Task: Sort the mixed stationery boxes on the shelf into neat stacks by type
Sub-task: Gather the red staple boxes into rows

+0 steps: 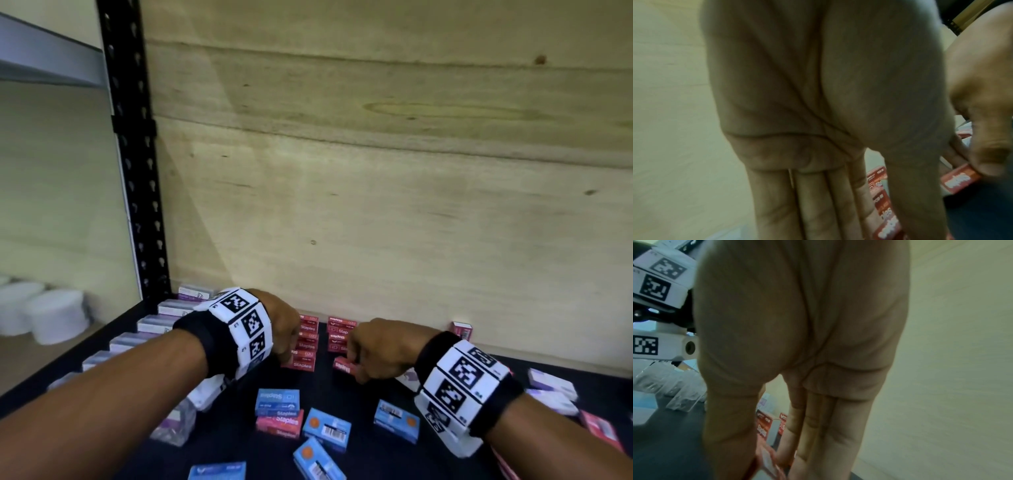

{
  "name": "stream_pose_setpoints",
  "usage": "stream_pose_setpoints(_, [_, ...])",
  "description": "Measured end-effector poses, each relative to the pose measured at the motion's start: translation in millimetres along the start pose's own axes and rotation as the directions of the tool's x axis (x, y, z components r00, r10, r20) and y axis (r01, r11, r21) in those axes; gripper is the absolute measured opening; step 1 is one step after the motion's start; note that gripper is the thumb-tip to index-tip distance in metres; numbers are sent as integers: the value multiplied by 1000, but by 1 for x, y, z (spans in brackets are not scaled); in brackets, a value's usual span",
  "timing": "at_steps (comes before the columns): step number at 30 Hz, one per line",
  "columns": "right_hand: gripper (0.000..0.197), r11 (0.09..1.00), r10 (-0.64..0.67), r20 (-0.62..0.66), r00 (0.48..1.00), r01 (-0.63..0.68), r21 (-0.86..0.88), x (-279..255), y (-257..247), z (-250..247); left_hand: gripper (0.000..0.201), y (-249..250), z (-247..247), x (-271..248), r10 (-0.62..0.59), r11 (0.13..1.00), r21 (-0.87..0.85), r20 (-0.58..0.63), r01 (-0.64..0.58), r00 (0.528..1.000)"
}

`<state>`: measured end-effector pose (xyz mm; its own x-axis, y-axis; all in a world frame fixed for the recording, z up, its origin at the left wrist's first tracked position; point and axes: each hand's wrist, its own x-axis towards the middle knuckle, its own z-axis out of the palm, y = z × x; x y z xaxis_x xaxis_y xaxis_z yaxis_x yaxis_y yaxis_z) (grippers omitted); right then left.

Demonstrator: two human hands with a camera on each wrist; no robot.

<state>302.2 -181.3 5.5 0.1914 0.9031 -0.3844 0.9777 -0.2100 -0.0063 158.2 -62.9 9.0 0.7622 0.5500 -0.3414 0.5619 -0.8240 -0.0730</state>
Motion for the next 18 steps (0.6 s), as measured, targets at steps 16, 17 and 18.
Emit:
stream_pose_setpoints(16, [18,997,12,-57,998,-8,77,2,-1,2,30,20,-11,-4,23,999,-34,157,-17,987])
stream_pose_setpoints(17, [16,997,9,-59,998,-5,74,3,-1,2,30,20,-11,-3,17,1000,-25,166,-13,986])
stream_pose_setpoints(18, [15,998,7,-62,998,-2,67,3,-1,3,30,20,-11,-4,14,1000,-27,164,-9,986])
